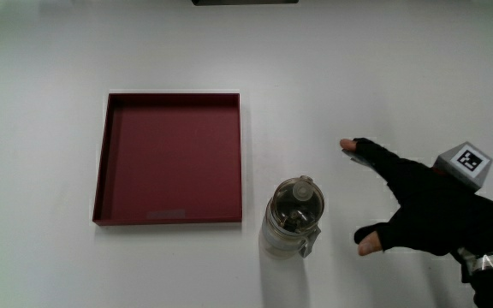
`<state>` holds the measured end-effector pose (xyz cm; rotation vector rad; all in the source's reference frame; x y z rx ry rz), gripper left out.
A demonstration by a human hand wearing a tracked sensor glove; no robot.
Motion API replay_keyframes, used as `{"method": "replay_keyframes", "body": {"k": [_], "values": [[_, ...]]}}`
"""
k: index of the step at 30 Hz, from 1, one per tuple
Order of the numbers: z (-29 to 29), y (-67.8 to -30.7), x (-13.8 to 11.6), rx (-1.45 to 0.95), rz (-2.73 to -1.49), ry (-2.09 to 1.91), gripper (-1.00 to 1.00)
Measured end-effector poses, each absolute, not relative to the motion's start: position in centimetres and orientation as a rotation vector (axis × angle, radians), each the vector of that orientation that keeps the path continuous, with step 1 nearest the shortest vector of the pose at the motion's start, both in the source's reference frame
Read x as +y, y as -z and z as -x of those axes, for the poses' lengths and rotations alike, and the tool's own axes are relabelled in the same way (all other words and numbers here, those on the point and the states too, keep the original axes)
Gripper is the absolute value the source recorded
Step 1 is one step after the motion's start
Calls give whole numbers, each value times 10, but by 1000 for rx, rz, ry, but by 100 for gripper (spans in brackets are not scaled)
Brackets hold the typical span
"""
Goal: Pick bottle
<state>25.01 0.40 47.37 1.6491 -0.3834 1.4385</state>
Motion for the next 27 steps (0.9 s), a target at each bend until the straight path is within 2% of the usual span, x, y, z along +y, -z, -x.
{"method": "replay_keyframes", "body": {"k": [14,27], "values": [[-206,-503,23,-370,-1529,-1414,0],[-189,-519,30,-381,-1481,-1455,0]]}}
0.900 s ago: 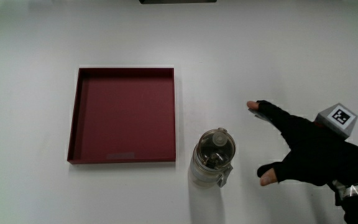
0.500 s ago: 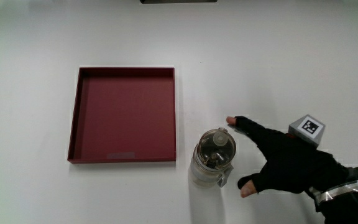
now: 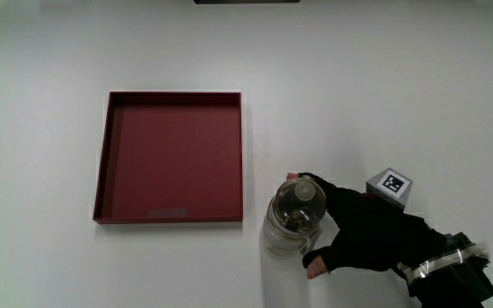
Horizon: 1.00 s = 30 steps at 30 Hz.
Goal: Pick bottle
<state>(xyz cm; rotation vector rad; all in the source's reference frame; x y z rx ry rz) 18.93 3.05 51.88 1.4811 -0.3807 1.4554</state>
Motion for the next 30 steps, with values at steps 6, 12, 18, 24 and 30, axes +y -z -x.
{"method": "replay_keyframes", "body": {"k": [6,12,18,24,30], "values": [[-189,-520,31,-372,-1486,-1475,15],[-186,-520,32,-360,-1488,-1514,37],[-186,-526,33,-353,-1510,-1568,59],[-186,-528,35,-354,-1551,-1602,81],[-187,-525,37,-358,-1596,-1635,100]]}}
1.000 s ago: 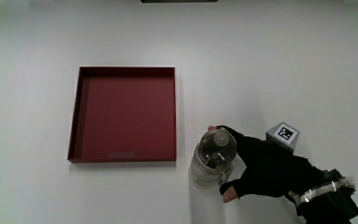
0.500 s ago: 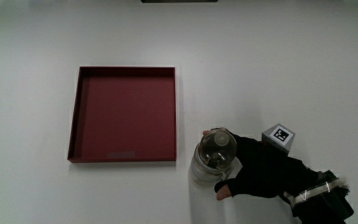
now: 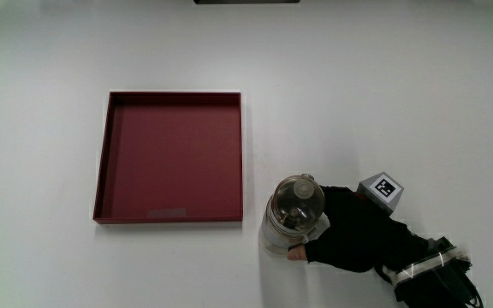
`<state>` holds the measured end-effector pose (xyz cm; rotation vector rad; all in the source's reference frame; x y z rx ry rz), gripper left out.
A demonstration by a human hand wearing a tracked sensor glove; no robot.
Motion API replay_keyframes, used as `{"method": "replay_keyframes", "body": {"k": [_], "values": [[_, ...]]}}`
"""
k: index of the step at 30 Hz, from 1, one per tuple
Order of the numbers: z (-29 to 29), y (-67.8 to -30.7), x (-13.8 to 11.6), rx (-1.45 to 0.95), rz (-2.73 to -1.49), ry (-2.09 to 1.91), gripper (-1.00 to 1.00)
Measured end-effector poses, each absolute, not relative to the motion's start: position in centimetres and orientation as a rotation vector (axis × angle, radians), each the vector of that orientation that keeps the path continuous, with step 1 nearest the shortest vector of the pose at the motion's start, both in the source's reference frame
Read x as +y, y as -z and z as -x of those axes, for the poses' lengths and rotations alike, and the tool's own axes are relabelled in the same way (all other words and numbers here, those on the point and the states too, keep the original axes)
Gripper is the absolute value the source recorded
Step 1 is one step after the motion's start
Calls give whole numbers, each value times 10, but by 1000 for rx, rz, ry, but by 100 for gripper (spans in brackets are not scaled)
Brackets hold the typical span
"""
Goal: Pick bottle
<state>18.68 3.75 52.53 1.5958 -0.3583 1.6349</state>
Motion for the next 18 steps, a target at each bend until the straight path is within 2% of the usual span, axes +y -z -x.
{"method": "replay_keyframes", "body": {"k": [5,11,18], "values": [[-187,-524,36,-374,-1623,-1621,100],[-181,-505,24,-425,-1620,-1681,100],[-167,-489,-3,-572,-1745,-1624,100]]}}
